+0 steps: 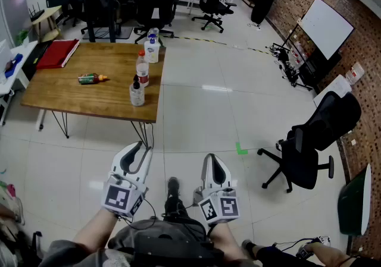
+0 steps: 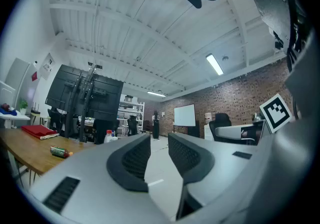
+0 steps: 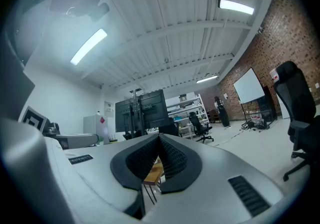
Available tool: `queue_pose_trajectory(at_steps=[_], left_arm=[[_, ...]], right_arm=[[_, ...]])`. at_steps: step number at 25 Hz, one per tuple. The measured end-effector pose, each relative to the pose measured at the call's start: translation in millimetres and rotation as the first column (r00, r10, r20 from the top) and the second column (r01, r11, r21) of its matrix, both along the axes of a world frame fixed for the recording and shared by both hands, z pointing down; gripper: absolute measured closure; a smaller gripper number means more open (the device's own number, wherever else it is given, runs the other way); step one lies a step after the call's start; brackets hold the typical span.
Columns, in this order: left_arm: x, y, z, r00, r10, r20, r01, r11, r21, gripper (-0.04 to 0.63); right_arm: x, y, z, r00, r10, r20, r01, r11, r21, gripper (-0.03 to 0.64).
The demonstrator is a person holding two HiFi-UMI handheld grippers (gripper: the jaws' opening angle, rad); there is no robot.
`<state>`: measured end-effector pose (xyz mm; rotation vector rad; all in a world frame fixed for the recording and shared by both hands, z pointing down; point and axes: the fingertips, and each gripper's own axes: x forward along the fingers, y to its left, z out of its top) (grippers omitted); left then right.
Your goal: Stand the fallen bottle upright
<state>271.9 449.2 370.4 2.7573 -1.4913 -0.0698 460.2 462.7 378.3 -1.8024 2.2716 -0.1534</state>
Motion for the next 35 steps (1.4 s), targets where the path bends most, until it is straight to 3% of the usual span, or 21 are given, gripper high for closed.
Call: queue_pose_trajectory(at_steps=[7, 19, 29, 35], left_arm=[[14.2, -81.3, 17.3, 0.999, -0.038, -0.006, 0.038, 0.999, -0.007, 0.472], [72.2, -269.5, 9.9, 0.996, -0.093, 0.002, 0.093, 0.995, -0.025, 0.472], [134.0, -380.8, 0.0, 0.994, -0.102, 0.027, 0.102, 0.995, -0.012, 0.472], [160.8, -418.0, -3.4, 0.995, -0.102, 0.014, 0.102, 0.995, -0.008, 0.472]], right_arm=[[22.5, -93.3, 21.2, 1.0, -0.02, 0.007, 0.02, 1.0, -0.004, 0.604], [76.6, -299.9, 13.1, 0.995, -0.102, 0.011, 0.102, 0.995, -0.008, 0.604], [129.2, -413.2, 10.6, 0.99, -0.143, 0.014, 0.143, 0.99, -0.013, 0.604], [148.5, -458.4, 14.9, 0.985, -0.171, 0.015, 0.171, 0.985, -0.023, 0.604]])
